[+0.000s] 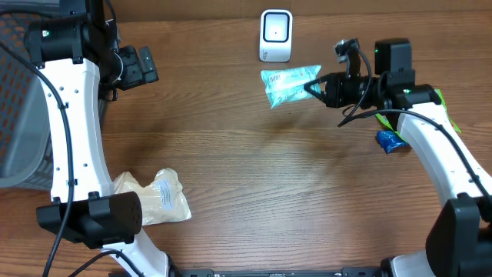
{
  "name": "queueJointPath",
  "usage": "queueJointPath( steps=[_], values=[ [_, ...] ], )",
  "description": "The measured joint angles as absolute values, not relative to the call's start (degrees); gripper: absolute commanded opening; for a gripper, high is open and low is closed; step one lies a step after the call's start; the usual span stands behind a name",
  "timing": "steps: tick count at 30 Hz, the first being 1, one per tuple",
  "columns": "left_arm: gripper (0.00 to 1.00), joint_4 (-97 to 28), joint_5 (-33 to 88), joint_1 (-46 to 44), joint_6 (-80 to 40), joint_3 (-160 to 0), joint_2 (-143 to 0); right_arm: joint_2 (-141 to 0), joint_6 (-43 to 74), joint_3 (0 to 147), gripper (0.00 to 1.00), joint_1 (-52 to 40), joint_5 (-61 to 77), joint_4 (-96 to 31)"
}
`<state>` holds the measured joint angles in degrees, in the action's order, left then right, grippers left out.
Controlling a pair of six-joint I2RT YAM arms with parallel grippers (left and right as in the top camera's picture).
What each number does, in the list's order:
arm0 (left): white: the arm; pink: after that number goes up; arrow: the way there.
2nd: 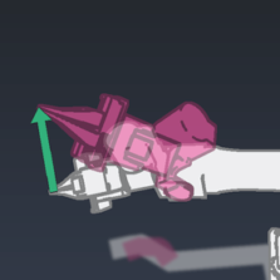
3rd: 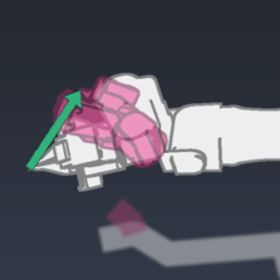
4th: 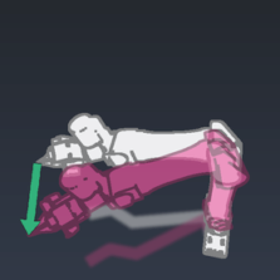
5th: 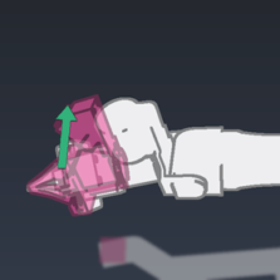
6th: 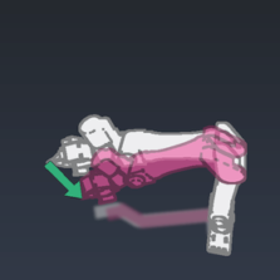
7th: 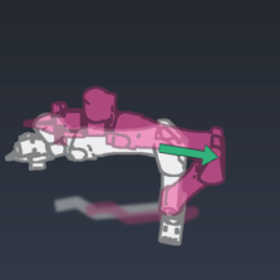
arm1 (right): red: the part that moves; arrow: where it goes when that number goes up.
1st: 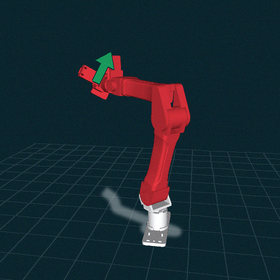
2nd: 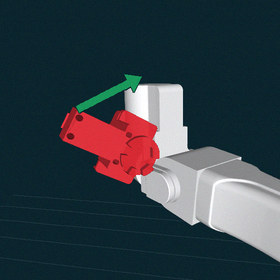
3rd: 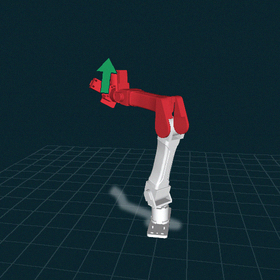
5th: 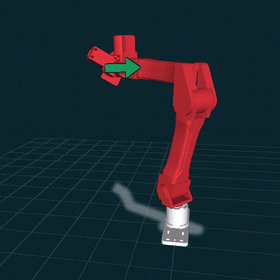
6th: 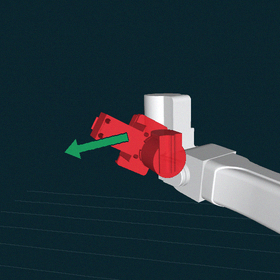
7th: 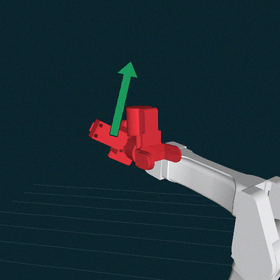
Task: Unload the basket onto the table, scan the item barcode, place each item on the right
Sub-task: 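Lift the tissue packet and hold its barcode at the white scanner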
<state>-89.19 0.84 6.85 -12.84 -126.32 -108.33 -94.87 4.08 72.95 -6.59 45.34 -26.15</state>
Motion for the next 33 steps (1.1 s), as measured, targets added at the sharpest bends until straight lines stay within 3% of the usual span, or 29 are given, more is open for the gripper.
queueJointPath(
  steps=[8,10,14,18,22,26,33],
  values=[
    [1.0,-89.2,0.8,6.9,-12.8,-126.3,-108.3,-94.3,3.1,73.1,0.04,-6.8,37.4,-24.9],
    [1.0,-89.2,0.8,6.9,-12.8,-126.3,-108.3,-94.3,3.1,73.1,0.04,-7.6,30.3,-25.1],
    [1.0,-89.2,0.8,6.9,-12.8,-126.3,-108.3,-94.3,-0.3,73.1,0.04,-13.3,1.4,-21.4],
    [1.0,-89.2,0.8,6.9,-12.8,-126.3,-108.3,-95.0,-11.6,73.2,0.04,-21.6,-20.5,-6.6],
    [1.0,-89.2,0.9,6.8,-12.8,-126.3,-108.3,-100.4,-28.9,73.7,0.04,-24.2,-31.6,11.1],
    [1.0,-89.2,0.9,6.8,-12.8,-126.3,-108.3,-109.5,-43.2,73.5,0.04,-24.2,-36.5,26.7],
    [1.0,-89.2,0.8,6.9,-12.8,-126.3,-108.3,-118.5,-57.2,73.5,0.04,-24.2,-35.6,40.0]
  ],
)
